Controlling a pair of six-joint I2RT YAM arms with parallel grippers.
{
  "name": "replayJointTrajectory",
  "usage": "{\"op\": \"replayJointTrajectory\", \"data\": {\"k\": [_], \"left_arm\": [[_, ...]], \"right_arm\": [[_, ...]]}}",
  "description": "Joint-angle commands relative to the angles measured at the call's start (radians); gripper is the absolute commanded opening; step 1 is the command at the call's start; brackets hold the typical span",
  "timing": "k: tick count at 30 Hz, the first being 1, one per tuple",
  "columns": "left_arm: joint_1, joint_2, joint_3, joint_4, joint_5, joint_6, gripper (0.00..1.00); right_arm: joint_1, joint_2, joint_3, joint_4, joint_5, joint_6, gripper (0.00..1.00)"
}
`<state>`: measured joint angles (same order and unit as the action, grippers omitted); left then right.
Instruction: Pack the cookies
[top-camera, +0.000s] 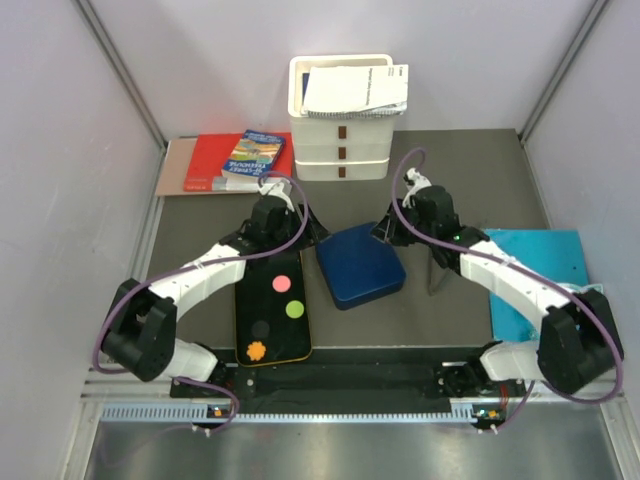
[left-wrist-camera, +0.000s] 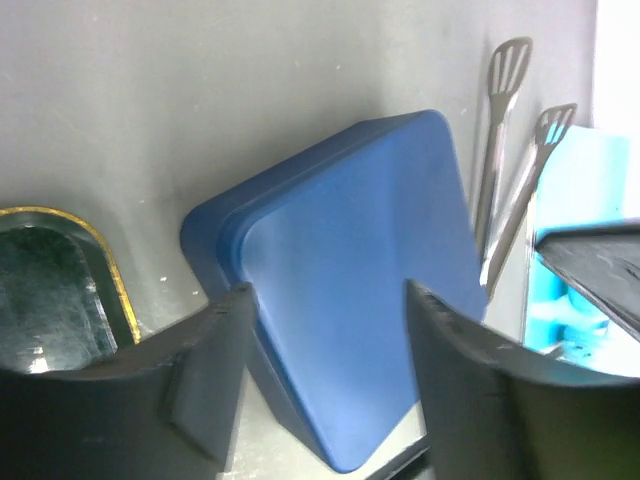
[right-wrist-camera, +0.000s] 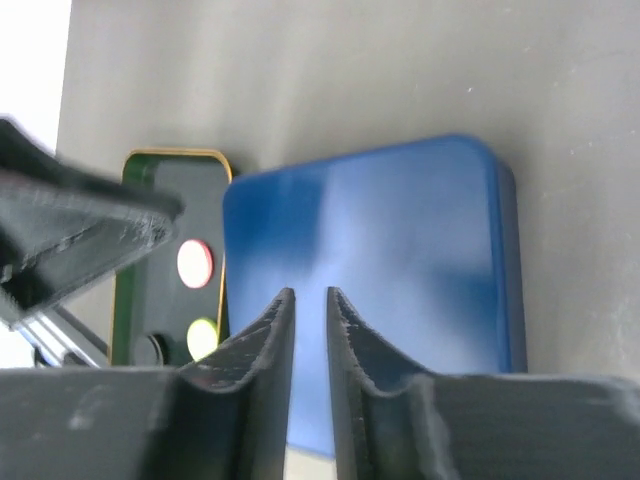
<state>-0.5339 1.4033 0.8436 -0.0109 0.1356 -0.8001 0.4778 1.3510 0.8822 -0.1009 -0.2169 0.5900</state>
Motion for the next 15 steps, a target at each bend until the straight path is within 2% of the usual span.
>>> {"op": "replayJointTrajectory", "data": {"k": [1,3,7,11,15], "left_arm": [[-0.003,-0.032,0.009,-0.040,-0.040,0.038,0.72],[-0.003,-0.046,0.015,-0.081,-0.079,0.064,0.80],[-0.003,-0.076,0.017,-0.171,-0.178,0.091,0.90],[-0.003,-0.099,0.022,-0.242,-0.286,0.113,0.93],[-0.003,-0.122,0.009,-0.273,-0.312,0.130,0.91]], "right_arm": [[0.048,-0.147,-0.068,-0.054,0.088,-0.073,0.25],[0.056,-0.193,-0.107,-0.084,0.132,-0.101,0.32],[0.088,-0.344,-0.158,-0.138,0.238,-0.144,0.37],[0.117,-0.456,-0.198,-0.175,0.350,-0.173,0.38],[0.131,-0.526,-0.212,-0.214,0.399,-0.193,0.38]]}}
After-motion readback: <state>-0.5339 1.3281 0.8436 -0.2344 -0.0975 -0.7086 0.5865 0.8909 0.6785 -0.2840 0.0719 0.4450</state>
